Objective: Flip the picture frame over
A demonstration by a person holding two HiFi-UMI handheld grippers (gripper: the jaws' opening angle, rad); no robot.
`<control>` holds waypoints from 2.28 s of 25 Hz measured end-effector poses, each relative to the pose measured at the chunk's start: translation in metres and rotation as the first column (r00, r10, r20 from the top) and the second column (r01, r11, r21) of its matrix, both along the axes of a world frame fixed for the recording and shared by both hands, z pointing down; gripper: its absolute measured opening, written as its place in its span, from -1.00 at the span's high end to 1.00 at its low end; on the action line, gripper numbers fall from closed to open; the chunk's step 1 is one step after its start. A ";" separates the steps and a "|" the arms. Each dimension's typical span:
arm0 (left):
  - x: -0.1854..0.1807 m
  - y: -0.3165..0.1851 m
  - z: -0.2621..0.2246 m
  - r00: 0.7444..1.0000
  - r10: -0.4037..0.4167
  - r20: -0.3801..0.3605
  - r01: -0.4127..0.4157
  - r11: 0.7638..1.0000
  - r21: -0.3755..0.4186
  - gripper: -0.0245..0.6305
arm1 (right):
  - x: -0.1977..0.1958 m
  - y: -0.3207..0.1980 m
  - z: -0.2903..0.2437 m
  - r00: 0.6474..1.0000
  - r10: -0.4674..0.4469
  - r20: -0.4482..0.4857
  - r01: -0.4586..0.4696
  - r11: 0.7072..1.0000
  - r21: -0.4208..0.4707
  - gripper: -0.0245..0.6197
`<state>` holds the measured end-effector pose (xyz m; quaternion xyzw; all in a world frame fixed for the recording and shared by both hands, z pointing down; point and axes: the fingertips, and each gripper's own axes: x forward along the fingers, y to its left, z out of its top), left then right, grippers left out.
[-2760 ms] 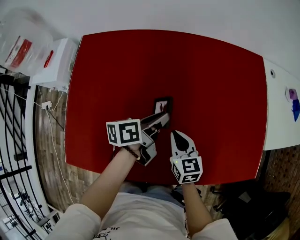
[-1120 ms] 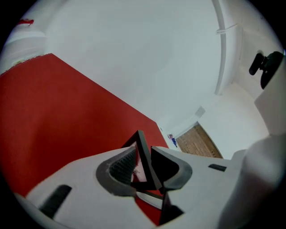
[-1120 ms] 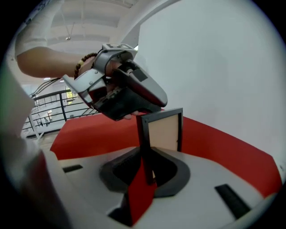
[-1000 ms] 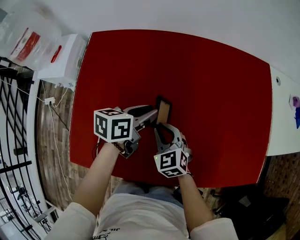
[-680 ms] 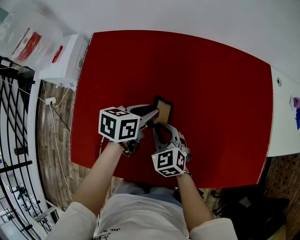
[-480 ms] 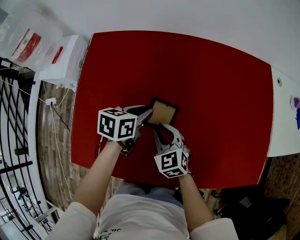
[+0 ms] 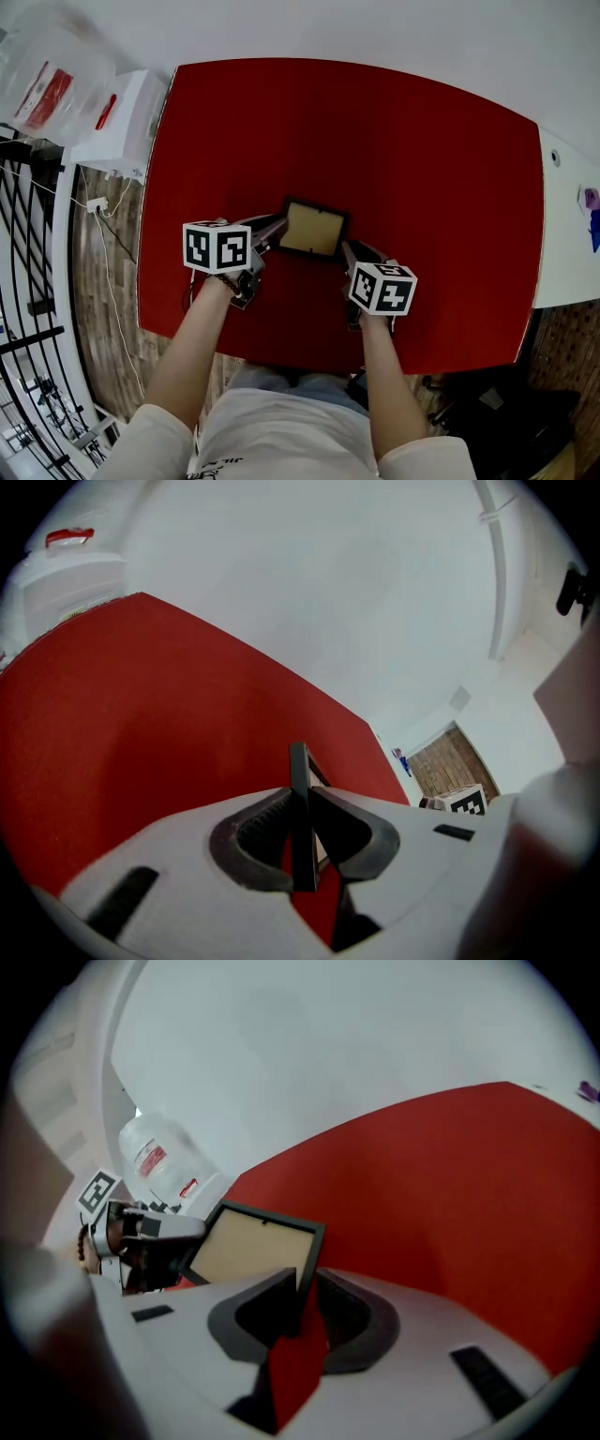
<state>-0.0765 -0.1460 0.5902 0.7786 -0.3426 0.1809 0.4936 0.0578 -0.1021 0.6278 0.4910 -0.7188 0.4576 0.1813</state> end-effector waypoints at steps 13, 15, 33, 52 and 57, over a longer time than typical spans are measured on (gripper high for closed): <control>-0.007 0.014 0.027 0.997 0.013 0.078 -0.012 1.000 -0.007 0.70 | -0.004 -0.003 0.008 0.997 -0.009 -0.078 0.007 1.000 -0.030 0.80; -0.007 0.016 0.031 0.994 0.017 0.105 -0.017 1.000 -0.002 0.70 | -0.003 -0.005 0.005 0.991 -0.024 -0.132 0.023 1.000 -0.013 0.81; 0.016 0.022 0.060 0.951 0.072 0.302 -0.090 0.995 0.046 0.70 | 0.020 0.001 0.009 0.955 -0.046 -0.293 0.047 0.999 -0.003 0.81; 0.019 0.016 0.066 0.939 0.067 0.338 -0.094 0.994 0.064 0.71 | 0.020 0.001 0.016 0.943 -0.040 -0.329 0.043 0.999 0.000 0.80; 0.015 0.016 0.053 0.931 0.058 0.361 -0.105 0.988 0.111 0.71 | 0.025 -0.001 0.001 0.931 -0.021 -0.364 0.045 0.997 0.060 0.81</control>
